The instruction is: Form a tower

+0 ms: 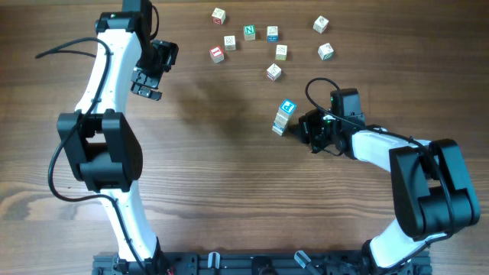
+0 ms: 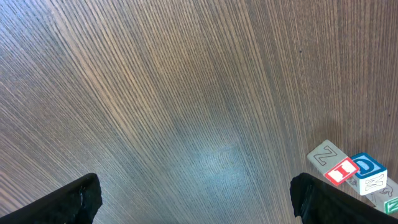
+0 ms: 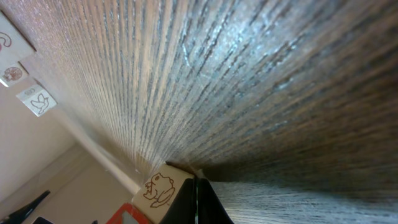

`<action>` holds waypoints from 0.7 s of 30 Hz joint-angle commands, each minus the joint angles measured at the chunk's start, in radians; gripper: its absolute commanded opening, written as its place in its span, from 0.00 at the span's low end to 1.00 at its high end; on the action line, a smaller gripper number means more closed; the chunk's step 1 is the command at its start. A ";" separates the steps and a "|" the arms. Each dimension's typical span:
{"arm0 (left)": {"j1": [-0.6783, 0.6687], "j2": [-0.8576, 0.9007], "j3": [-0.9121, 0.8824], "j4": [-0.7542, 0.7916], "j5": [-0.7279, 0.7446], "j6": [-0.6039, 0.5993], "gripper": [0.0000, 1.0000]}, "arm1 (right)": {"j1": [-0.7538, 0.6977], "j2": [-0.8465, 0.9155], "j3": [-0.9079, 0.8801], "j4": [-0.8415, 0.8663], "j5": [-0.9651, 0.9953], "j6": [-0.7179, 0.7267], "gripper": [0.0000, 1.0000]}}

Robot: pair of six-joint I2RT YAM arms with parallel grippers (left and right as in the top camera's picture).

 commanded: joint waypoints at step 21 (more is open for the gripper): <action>0.003 -0.030 -0.005 -0.002 -0.007 0.012 1.00 | 0.012 0.043 -0.027 0.094 -0.047 0.060 0.04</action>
